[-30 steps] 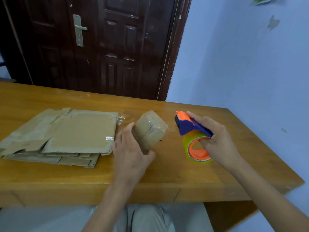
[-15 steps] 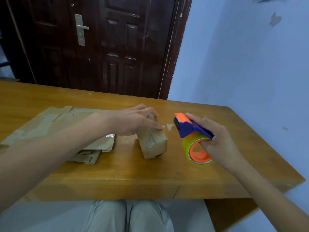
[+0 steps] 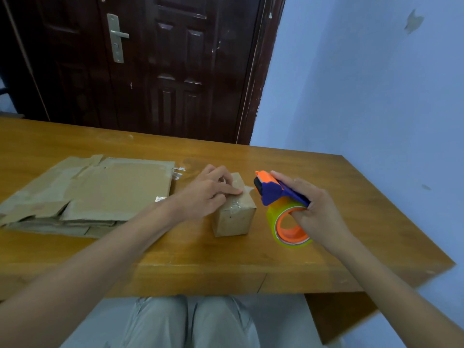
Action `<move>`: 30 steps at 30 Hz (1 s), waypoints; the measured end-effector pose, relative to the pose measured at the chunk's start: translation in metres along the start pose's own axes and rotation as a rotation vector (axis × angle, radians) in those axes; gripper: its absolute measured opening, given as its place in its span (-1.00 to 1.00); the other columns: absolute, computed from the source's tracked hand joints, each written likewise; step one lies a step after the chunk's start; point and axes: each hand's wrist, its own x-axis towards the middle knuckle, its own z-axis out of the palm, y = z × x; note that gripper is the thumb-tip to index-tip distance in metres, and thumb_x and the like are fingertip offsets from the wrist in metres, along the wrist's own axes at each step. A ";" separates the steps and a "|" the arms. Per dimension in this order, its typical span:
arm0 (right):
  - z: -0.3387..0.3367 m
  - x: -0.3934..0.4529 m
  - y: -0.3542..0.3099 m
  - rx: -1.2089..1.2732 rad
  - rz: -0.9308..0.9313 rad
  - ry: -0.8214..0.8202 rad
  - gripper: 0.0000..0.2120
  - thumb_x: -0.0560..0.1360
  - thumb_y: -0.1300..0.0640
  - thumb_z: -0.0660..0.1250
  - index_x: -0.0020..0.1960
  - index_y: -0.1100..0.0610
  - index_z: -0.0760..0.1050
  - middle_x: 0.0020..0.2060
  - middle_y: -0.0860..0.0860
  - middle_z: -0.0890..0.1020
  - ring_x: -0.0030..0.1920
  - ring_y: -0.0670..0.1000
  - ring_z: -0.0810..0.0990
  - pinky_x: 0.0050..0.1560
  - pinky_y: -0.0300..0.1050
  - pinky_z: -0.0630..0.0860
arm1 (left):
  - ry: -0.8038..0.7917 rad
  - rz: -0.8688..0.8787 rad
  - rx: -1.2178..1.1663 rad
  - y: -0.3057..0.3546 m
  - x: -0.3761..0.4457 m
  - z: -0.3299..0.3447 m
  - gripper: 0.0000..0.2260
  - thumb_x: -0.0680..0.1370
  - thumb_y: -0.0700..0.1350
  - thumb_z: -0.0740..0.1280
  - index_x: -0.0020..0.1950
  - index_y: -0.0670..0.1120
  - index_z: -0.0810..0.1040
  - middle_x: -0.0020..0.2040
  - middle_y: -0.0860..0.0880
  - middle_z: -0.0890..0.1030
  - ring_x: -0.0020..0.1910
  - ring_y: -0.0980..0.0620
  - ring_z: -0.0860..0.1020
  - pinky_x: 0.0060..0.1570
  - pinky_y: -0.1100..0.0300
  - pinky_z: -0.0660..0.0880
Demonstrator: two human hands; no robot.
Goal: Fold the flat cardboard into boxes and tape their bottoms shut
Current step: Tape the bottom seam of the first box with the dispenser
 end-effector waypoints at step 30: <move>0.009 0.045 0.003 -0.530 -0.335 -0.147 -0.21 0.34 0.31 0.22 0.52 -0.14 0.47 -0.03 -0.19 0.34 -0.11 -0.08 0.37 -0.25 -0.16 0.40 | 0.224 -0.445 -0.779 0.036 -0.024 0.018 -0.80 0.68 -0.03 0.36 0.00 -0.03 0.77 0.33 0.29 0.61 0.49 0.37 0.32 0.26 0.29 0.21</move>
